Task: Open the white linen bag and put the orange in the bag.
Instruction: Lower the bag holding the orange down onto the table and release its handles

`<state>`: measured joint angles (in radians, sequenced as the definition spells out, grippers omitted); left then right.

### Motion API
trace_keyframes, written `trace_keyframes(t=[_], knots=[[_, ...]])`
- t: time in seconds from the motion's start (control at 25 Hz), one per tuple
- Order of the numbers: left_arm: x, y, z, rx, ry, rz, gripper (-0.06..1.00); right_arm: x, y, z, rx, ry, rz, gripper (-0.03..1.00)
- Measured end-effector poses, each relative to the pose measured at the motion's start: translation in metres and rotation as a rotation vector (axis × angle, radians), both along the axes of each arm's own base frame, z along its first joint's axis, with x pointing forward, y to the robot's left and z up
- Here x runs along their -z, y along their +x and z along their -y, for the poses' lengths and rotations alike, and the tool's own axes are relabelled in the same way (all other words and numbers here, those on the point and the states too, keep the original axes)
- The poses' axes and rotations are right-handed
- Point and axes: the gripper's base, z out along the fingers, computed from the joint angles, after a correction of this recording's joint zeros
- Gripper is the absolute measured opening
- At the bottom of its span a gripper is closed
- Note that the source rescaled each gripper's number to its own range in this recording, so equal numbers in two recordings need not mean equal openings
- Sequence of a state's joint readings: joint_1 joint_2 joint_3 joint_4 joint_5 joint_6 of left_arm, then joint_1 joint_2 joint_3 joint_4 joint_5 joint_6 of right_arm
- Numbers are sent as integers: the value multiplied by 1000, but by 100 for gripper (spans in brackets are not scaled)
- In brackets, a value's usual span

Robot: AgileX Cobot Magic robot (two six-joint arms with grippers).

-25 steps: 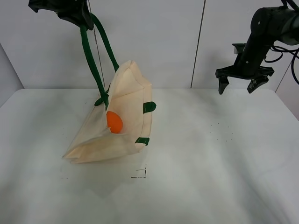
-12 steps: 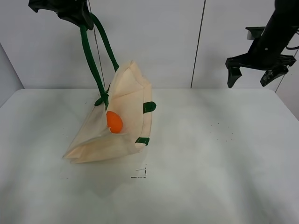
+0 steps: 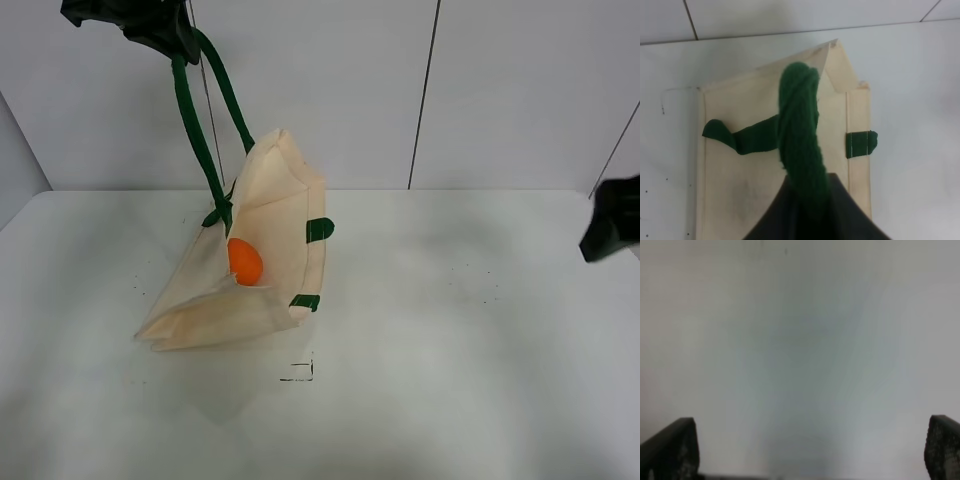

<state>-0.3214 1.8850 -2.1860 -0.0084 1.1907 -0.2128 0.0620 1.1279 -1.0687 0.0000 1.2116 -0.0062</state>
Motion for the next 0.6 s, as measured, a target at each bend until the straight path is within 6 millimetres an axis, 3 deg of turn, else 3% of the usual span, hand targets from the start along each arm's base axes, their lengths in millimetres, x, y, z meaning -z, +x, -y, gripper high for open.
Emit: trace_keyframes(t=[0.16, 0.28, 0.44, 0.6], knots=[[0, 0, 0, 0, 0, 0, 0, 20, -71, 4, 0, 4, 58, 100], [0, 0, 0, 0, 0, 0, 0, 37, -113, 7, 0, 11, 175, 100], [0, 0, 0, 0, 0, 0, 0, 54, -152, 9, -3, 24, 415, 100], [0, 0, 0, 3, 2, 1, 0, 63, -178, 11, -8, 30, 582, 100]])
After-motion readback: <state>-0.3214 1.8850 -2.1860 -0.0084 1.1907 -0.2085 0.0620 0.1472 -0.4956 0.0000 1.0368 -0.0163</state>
